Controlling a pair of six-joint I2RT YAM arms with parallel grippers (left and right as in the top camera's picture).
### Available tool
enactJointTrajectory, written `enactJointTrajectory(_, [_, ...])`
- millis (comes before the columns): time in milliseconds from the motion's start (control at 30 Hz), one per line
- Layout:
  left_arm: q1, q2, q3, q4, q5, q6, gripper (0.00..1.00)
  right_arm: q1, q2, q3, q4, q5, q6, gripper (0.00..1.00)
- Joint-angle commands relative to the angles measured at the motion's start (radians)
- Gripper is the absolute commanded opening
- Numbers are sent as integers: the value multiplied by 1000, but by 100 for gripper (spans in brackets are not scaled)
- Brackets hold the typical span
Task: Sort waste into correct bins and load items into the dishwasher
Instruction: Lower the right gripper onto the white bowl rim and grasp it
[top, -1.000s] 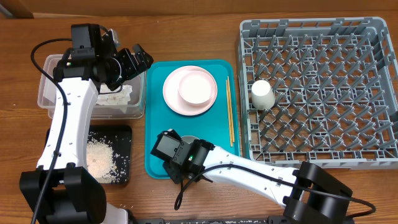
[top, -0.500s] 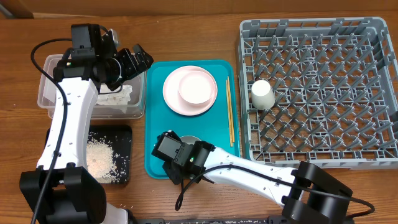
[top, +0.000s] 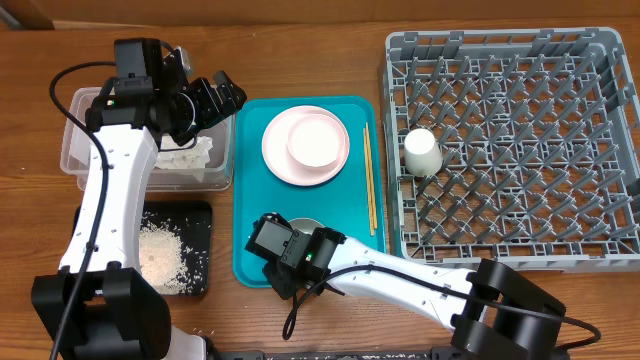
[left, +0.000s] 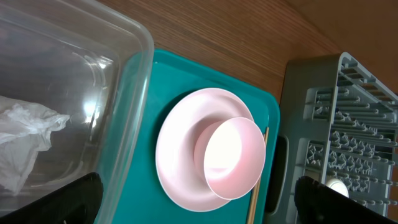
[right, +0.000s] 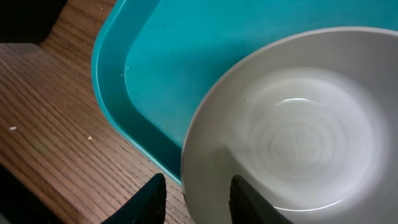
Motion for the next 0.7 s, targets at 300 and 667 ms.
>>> enactJointTrajectory(300, [-2,-8,26,0,-7,7,100,-31,16,-9,4,12,-34,31])
enactJointTrajectory(667, [-3,-8,26,0,-7,7,100,-77,16,4,4,59,-83,31])
